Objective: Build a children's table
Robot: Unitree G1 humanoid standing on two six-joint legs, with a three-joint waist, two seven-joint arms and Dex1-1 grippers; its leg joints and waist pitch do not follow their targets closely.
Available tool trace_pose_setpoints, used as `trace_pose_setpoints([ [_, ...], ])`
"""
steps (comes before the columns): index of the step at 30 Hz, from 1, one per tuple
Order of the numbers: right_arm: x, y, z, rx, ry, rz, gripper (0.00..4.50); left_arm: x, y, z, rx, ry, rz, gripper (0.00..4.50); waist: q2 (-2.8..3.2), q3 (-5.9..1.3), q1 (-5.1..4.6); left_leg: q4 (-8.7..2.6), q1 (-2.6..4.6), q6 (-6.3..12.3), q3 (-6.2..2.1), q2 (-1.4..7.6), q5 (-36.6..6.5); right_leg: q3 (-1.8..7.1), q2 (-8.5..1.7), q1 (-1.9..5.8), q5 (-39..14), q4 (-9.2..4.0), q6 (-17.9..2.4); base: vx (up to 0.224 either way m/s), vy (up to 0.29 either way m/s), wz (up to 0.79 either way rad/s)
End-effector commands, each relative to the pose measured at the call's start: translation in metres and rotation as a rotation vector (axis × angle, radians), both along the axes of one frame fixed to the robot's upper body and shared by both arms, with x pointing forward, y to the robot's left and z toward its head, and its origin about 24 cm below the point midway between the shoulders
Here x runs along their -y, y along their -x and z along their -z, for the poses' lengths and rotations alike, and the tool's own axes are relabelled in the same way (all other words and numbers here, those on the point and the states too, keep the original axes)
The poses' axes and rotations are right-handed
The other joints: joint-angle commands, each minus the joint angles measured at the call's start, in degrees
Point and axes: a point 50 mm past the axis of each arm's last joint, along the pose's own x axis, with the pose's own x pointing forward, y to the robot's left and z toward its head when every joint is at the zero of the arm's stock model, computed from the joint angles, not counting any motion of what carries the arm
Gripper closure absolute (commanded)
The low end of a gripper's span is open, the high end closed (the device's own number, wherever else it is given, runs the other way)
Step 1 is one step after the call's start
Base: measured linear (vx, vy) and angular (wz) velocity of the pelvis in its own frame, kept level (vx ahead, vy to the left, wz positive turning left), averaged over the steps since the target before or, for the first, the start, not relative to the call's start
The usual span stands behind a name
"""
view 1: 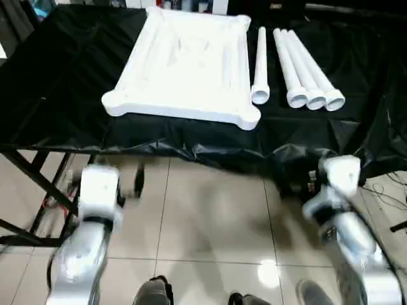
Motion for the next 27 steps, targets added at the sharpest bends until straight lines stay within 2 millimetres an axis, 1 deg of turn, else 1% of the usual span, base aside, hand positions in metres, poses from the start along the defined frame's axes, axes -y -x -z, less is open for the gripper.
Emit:
trace_pose_setpoints([
  [1,0.015,-0.005,-0.005,0.016,-0.023,0.078,0.02,0.017,-0.011,-0.006,0.029,0.017,0.036,0.06,-0.9,-5.17,-0.18,-2.55,1.94,2.35,-0.7,1.97,-0.54,1.12,-1.18,1.88,15.55,-1.7,-9.3,0.0,0.0,0.0],
  [2,0.016,-0.009,-0.007,0.013,-0.012,0.1,0.02,0.021,-0.016,-0.007,0.028,0.016,0.042,0.06,-0.62,-5.18,0.08,-2.63,1.75,2.43,-0.87,2.01,-0.17,1.1,-1.49,2.12,15.37,-1.37,-9.46,0.0,0.0,0.0],
  [3,0.019,-0.016,-0.011,0.016,-0.006,0.139,0.02,0.028,-0.024,-0.009,0.043,0.018,0.063,0.06,-0.17,-5.27,-0.04,-2.46,1.8,2.64,-0.74,2.01,0.07,1.21,-1.49,1.87,14.66,-1.38,-9.25,0.0,0.0,0.0],
  [4,0.018,-0.022,-0.014,0.018,-0.007,0.161,0.02,0.031,-0.029,-0.01,0.046,0.043,0.088,0.06,-0.14,-5.22,-0.36,-2.52,1.87,2.06,-0.75,1.83,-1.27,1.15,-1.44,1.72,11.79,-1.62,-8.99,0.0,0.0,0.0],
  [5,0.019,-0.026,-0.016,0.026,-0.006,0.176,0.02,0.033,-0.032,-0.009,0.039,0.057,0.101,0.06,0.42,-5.25,-0.41,-2.73,2.09,1.15,-0.79,1.84,-4.26,1.13,-1.55,1.83,7.9,-1.82,-8.78,-0.055,-0.001,0.0],
  [6,0.019,-0.026,-0.016,0.026,-0.006,0.176,0.02,0.033,-0.032,-0.009,0.039,0.057,0.101,0.06,0.0,-5.12,-0.71,-3.2,2.39,-0.14,-0.77,2.12,-10.15,1.16,-1.82,2.12,0.72,-2.46,-8.11,-0.055,-0.001,0.0],
  [7,0.018,-0.029,-0.02,0.026,-0.004,0.194,0.02,0.033,-0.036,-0.008,0.033,0.004,0.094,0.06,0.24,-5.19,-0.78,-3.6,2.65,-0.79,-0.89,2.28,-13.98,1.04,-1.93,2.46,-3.85,-2.8,-7.85,0.0,0.0,0.0],
  [8,0.019,-0.03,-0.019,0.011,-0.005,0.194,0.02,0.036,-0.036,-0.008,0.032,-0.011,0.103,0.06,0.36,-5.0,-1.34,-4.43,3.88,-1.49,-0.83,2.06,-24.22,0.56,-1.35,2.87,-17.12,-4.47,-6.67,0.0,0.0,0.0],
  [9,0.02,-0.03,-0.019,0.003,-0.005,0.194,0.02,0.038,-0.036,-0.008,0.032,-0.014,0.108,0.06,0.46,-4.86,-1.4,-4.57,4.23,-1.38,-0.83,1.98,-26.88,0.35,-1.2,3.1,-21.1,-5.03,-6.62,0.0,0.0,0.0],
  [10,0.014,-0.03,-0.019,0.002,0.03,0.165,0.02,0.037,-0.036,-0.011,0.034,-0.043,0.107,0.06,0.31,-4.89,-1.42,-4.59,4.89,-1.1,-0.68,1.82,-28.97,0.12,-1.0,3.3,-24.47,-5.7,-6.73,0.0,0.0,0.0],
  [11,0.011,-0.029,-0.02,0.003,0.057,0.143,0.02,0.036,-0.036,-0.014,0.036,-0.065,0.104,0.06,0.07,-4.76,-1.35,-4.58,5.72,-0.5,-0.52,1.57,-31.29,-0.25,-1.01,3.97,-30.41,-6.76,-6.76,0.0,0.0,0.0],
  [12,0.004,-0.028,-0.02,0.015,0.087,0.118,0.02,0.035,-0.036,-0.018,0.039,-0.091,0.106,0.06,-0.52,-5.18,-1.11,-4.67,5.36,0.5,-0.29,1.42,-28.4,-0.16,-1.58,5.44,-32.02,-7.41,-6.55,0.0,0.0,0.0],
  [13,0.004,-0.028,-0.02,0.015,0.087,0.118,0.02,0.035,-0.036,-0.018,0.039,-0.091,0.106,0.06,-0.03,-4.98,-1.04,-4.98,5.8,0.65,-0.28,1.47,-28.33,-0.27,-1.6,5.36,-33.18,-7.86,-6.4,0.056,0.0,-0.05],
  [14,0.0,-0.031,-0.019,0.035,0.055,0.107,0.02,0.033,-0.037,-0.016,0.04,-0.098,0.086,0.06,-0.5,-5.16,-1.06,-5.26,6.1,1.19,-0.23,1.58,-26.02,-0.27,-1.48,5.73,-31.68,-7.95,-6.42,0.077,0.004,0.01],
  [15,-0.002,-0.033,-0.017,0.04,0.046,0.11,0.02,0.029,-0.039,-0.012,0.032,-0.104,0.059,0.06,-0.43,-5.63,-1.22,-5.33,6.48,1.39,-0.28,1.66,-25.34,-0.3,-1.37,5.94,-29.15,-7.66,-7.0,0.077,0.004,0.01],
  [16,-0.005,-0.035,-0.015,0.04,0.066,0.118,0.02,0.027,-0.04,-0.01,0.026,-0.107,0.039,0.06,0.39,-6.08,-1.25,-5.68,6.77,1.87,-0.66,1.89,-23.56,-0.62,-1.07,6.26,-23.12,-6.96,-8.12,0.091,0.011,0.04],
  [17,-0.005,-0.035,-0.014,0.04,0.072,0.12,0.02,0.026,-0.04,-0.01,0.025,-0.108,0.035,0.06,0.16,-6.35,-1.47,-5.68,6.92,2.31,-0.75,1.92,-22.12,-0.75,-0.81,6.33,-19.29,-6.57,-8.62,0.103,0.02,0.03],
  [18,-0.007,-0.037,-0.013,0.051,0.105,0.125,0.02,0.025,-0.041,-0.009,0.02,-0.109,0.015,0.06,0.8,-7.28,-1.11,-5.39,7.18,3.97,-1.11,1.79,-17.37,-0.99,-0.56,6.86,-10.24,-5.28,-9.37,0.103,0.02,0.03],
  [19,-0.008,-0.037,-0.012,0.049,0.113,0.117,0.02,0.026,-0.041,-0.01,0.02,-0.101,0.01,0.06,0.2,-7.7,-1.19,-4.69,6.8,6.48,-1.05,1.24,-12.5,-1.01,-0.15,7.34,-1.88,-4.32,-9.65,0.116,0.022,0.03],
  [20,-0.01,-0.036,-0.01,0.039,0.099,0.082,0.02,0.026,-0.04,-0.01,0.013,-0.086,0.011,0.06,-0.2,-8.12,-0.67,-3.85,6.27,8.72,-0.64,0.46,-8.95,-0.79,-0.01,8.03,3.91,-3.8,-9.82,0.117,0.014,0.06],
  [21,-0.011,-0.036,-0.008,0.027,0.092,0.071,0.02,0.025,-0.04,-0.01,0.012,-0.084,0.012,0.06,-0.25,-8.31,-0.34,-3.47,5.92,9.61,-0.6,0.17,-7.34,-0.64,0.06,8.42,6.31,-3.46,-9.95,0.117,0.014,0.06],
  [22,-0.014,-0.035,-0.001,-0.023,0.064,0.032,0.02,0.024,-0.038,-0.01,0.005,-0.075,0.016,0.06,-0.36,-8.64,0.27,-2.9,5.34,11.2,-0.61,-0.35,-4.25,-0.64,0.34,9.13,10.11,-2.95,-9.98,0.11,-0.002,0.1],
  [23,-0.013,-0.035,0.001,-0.033,0.065,0.039,0.02,0.023,-0.037,-0.009,0.0,-0.072,0.018,0.06,0.09,-8.85,0.6,-2.52,5.83,12.58,-1.22,-0.23,-0.97,-1.13,0.89,8.79,12.62,-2.23,-9.45,0.107,-0.018,0.11],
  [25,-0.013,-0.035,0.004,-0.048,0.047,0.049,0.02,0.02,-0.037,-0.007,-0.009,-0.075,0.012,0.06,-0.09,-8.89,0.62,-2.03,6.42,14.48,-1.8,-0.06,1.98,-1.52,1.37,8.38,13.15,-1.65,-8.86,0.105,-0.022,0.1],
  [26,-0.012,-0.036,0.007,-0.057,0.031,0.064,0.02,0.016,-0.038,-0.007,-0.013,-0.072,0.006,0.06,-0.29,-8.79,0.87,-1.5,6.05,15.7,-1.77,-0.52,3.55,-1.32,1.41,8.73,13.38,-1.57,-7.93,0.09,-0.025,0.08],
  [27,-0.012,-0.036,0.008,-0.055,0.032,0.065,0.02,0.016,-0.038,-0.008,-0.012,-0.067,0.007,0.06,0.18,-8.74,1.09,-1.36,5.75,15.79,-1.76,-0.74,3.71,-1.22,1.29,8.97,12.89,-1.61,-7.7,0.09,-0.025,0.08],
])
